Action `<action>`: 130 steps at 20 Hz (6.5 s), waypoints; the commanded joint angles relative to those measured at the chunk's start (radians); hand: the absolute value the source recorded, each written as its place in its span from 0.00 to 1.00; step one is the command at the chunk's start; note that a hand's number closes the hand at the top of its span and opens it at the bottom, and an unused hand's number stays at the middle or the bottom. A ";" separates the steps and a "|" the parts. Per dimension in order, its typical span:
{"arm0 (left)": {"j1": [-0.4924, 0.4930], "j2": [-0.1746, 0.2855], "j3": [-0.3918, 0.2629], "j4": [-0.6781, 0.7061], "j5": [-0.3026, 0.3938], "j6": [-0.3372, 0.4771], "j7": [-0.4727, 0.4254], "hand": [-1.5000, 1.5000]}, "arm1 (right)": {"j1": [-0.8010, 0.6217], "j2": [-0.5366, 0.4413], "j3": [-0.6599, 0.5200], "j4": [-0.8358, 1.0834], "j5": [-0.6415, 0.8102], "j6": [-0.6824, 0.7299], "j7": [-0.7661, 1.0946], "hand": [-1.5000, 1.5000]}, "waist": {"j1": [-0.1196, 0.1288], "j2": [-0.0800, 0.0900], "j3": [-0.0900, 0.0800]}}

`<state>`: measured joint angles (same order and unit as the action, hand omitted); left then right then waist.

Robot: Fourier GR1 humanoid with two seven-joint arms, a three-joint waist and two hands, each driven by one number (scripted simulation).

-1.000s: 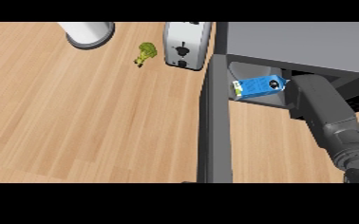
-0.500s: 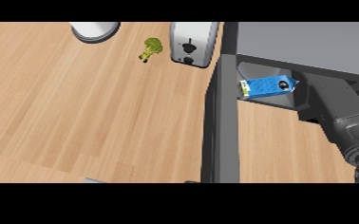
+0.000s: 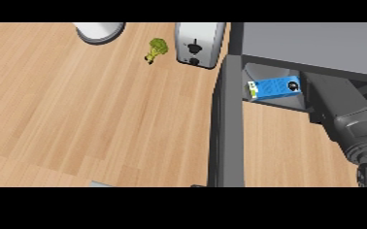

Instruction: Pick up the milk, place it into the microwave and close the microwave

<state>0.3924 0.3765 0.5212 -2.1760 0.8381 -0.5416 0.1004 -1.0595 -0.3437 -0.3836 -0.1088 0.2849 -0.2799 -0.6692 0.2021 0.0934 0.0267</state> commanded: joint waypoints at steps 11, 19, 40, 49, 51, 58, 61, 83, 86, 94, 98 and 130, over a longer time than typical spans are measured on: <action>-0.035 0.009 -0.053 0.038 -0.042 -0.026 0.016 0.00 | -0.153 0.132 0.055 0.005 0.045 -0.134 0.125 0.00 | 0.019 -0.023 -0.025; -0.034 -0.010 -0.094 0.062 -0.058 -0.025 0.034 0.00 | -0.130 0.130 0.003 -0.021 -0.007 -0.183 0.057 0.00 | -0.034 -0.032 -0.023; 0.051 -0.146 -0.311 0.082 -0.236 -0.223 -0.015 0.00 | 0.002 0.127 -0.045 0.002 -0.079 0.270 -0.062 0.00 | -0.157 -0.078 -0.025; -0.036 -0.249 -0.427 0.212 -0.505 -0.301 -0.099 0.00 | 0.173 0.231 -0.061 -0.035 -0.136 0.437 -0.171 0.00 | -0.197 -0.093 -0.027; -0.006 -0.256 -0.422 0.161 -0.540 -0.271 -0.085 0.00 | 0.210 0.261 -0.049 -0.068 -0.146 0.467 -0.178 0.00 | -0.215 -0.104 -0.028; -0.199 -0.300 -0.465 0.305 -0.658 -0.216 -0.117 1.00 | 0.425 0.293 0.028 -0.145 -0.106 0.446 -0.226 0.00 | -0.242 -0.107 -0.029; -0.208 -0.335 -0.514 0.305 -0.740 -0.184 -0.119 1.00 | 0.529 0.285 0.050 -0.182 -0.097 0.453 -0.240 0.00 | -0.258 -0.112 -0.030; -0.459 -0.376 -0.861 0.717 -1.067 0.103 -0.343 1.00 | 1.268 0.101 0.078 -1.012 -0.355 0.814 -0.181 0.00 | -0.249 -0.098 -0.030; -0.456 -0.376 -0.990 0.768 -1.096 0.205 -0.382 1.00 | 1.350 0.122 0.122 -1.197 -0.384 0.814 -0.133 0.00 | -0.269 -0.100 -0.033; -0.642 -0.376 -1.286 0.914 -0.914 0.464 -0.259 1.00 | 1.411 0.090 0.202 -1.442 -0.543 0.911 0.040 0.00 | -0.283 -0.090 -0.031; -0.667 -0.376 -1.436 0.917 -0.848 0.627 -0.250 1.00 | 1.445 0.083 0.223 -1.611 -0.635 0.891 0.158 0.00 | -0.286 -0.091 -0.032; -1.287 -0.377 -1.392 1.266 -0.304 1.166 -0.329 1.00 | 1.462 -0.030 0.281 -2.007 -0.898 0.804 0.501 0.00 | -0.430 -0.045 -0.031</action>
<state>-0.8162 -0.0005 -0.9227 -0.9642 0.4860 0.6036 -0.2031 0.4054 -0.3646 -0.0948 -2.0895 -0.5923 0.5400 -0.1894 -0.2109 0.0474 -0.0040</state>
